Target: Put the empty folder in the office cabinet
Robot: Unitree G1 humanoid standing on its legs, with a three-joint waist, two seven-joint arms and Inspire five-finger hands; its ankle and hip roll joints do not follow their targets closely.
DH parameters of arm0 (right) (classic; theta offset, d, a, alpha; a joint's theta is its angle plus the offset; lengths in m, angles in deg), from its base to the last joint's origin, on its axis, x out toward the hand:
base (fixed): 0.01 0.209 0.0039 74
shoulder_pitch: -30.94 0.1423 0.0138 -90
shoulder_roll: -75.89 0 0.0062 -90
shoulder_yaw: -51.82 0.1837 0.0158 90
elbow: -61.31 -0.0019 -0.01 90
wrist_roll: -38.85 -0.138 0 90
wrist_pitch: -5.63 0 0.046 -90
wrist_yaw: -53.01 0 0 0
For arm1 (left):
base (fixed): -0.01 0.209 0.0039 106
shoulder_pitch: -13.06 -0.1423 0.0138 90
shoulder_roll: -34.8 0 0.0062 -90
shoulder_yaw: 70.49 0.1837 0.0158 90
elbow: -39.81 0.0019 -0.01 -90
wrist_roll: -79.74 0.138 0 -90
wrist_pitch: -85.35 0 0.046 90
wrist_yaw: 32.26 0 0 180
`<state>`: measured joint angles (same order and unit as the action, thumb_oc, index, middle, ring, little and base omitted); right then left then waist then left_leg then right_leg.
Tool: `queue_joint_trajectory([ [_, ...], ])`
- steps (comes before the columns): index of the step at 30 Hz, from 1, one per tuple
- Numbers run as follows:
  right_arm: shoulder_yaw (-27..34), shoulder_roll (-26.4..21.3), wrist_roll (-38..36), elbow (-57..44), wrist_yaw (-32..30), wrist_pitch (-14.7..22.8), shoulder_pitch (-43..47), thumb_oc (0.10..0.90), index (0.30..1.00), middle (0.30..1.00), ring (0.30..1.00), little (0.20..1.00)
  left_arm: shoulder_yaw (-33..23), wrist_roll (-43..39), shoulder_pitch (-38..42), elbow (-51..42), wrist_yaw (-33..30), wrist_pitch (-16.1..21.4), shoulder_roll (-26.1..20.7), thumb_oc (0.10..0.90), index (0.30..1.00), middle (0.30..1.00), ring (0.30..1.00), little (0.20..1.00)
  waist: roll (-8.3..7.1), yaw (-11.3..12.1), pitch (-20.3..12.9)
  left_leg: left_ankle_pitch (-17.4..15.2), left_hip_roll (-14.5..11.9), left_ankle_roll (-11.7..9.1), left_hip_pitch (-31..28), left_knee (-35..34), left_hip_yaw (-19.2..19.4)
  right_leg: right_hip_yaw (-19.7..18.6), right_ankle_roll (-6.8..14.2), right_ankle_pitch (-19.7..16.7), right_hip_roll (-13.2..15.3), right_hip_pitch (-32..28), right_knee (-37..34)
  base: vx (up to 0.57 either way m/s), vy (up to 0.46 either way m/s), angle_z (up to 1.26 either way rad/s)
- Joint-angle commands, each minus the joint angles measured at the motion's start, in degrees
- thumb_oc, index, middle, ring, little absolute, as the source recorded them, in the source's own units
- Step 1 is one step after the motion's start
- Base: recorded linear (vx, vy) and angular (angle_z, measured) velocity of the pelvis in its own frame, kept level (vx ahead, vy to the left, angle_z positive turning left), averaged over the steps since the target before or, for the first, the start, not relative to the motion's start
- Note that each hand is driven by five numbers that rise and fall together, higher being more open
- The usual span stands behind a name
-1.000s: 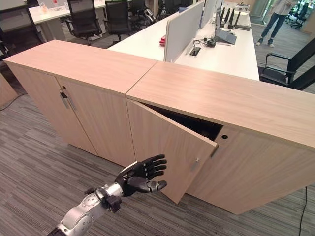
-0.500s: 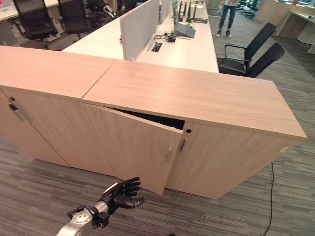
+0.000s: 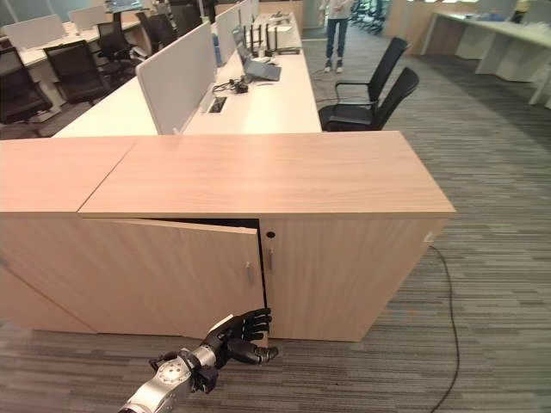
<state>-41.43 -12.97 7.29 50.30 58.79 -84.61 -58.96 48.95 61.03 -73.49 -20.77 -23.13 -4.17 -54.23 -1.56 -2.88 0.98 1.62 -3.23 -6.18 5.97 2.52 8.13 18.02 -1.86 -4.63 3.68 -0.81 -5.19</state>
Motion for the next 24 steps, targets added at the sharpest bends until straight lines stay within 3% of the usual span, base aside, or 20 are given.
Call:
queue_joint_trajectory([
  [1,-0.9,-0.9,2.3,1.6,1.1,0.2,2.5,0.8,0.9,0.9,0.9,0.9,-4.3,4.6,8.4,-0.2,-2.7,6.4,-1.3,0.8,0.9,0.9,0.9,0.9,0.52,-0.4,-0.6,1.6,1.5,2.9,-3.0,-6.9,1.8,-2.1,5.9,6.4,-1.8,-1.0,0.2,0.05,0.1,-1.01],
  [5,0.0,-0.8,2.7,2.1,1.8,0.0,1.0,0.8,0.9,0.9,0.9,0.9,-7.4,7.8,11.7,4.1,-5.5,7.1,-3.2,0.8,0.9,0.9,0.9,0.9,1.84,-1.8,-2.8,0.5,1.8,3.0,-4.6,-7.5,3.7,-3.0,6.5,6.3,-1.3,-1.1,0.2,0.06,0.143,-0.54],
  [10,1.2,-0.5,4.3,4.6,2.7,-0.8,-1.2,0.8,0.9,0.9,0.9,0.9,-11.1,6.1,12.3,5.3,-5.5,7.2,-5.9,0.8,0.9,0.9,0.9,0.9,2.37,-2.6,-4.0,-0.4,2.4,3.4,-5.6,-7.5,4.3,-3.3,7.2,5.5,-0.5,-1.3,0.2,0.01,0.086,-0.07],
  [16,2.9,-0.3,5.5,6.8,3.7,-1.4,-2.6,0.8,0.9,0.9,0.9,0.9,-14.3,-5.0,3.2,0.8,0.3,7.4,-6.5,0.8,0.9,0.9,0.9,0.9,2.75,-2.2,-4.3,-1.2,3.1,4.1,-6.2,-7.5,4.7,-3.7,7.9,4.9,0.2,-1.4,0.2,0.0,0.067,0.03],
  [21,4.3,0.2,4.1,6.9,3.4,-1.1,-2.1,0.8,0.9,0.9,0.9,0.9,-13.6,-3.1,-3.9,-0.8,1.3,6.8,-4.9,0.8,0.9,0.9,0.9,0.9,2.5,-0.9,-3.8,-1.4,3.5,4.8,-6.1,-7.5,3.9,-3.5,8.0,4.8,0.6,-1.3,0.2,0.0,0.012,0.0],
  [24,4.2,0.4,3.5,6.6,3.1,-0.7,-1.0,0.8,0.9,0.9,0.9,0.9,-12.5,-0.4,-6.9,2.8,1.7,6.3,-3.8,0.8,0.9,0.9,0.9,0.9,2.43,-0.1,-3.2,-1.5,3.8,5.0,-6.1,-7.5,3.4,-3.3,8.1,4.7,0.7,-1.4,0.2,-0.02,0.012,0.03],
])
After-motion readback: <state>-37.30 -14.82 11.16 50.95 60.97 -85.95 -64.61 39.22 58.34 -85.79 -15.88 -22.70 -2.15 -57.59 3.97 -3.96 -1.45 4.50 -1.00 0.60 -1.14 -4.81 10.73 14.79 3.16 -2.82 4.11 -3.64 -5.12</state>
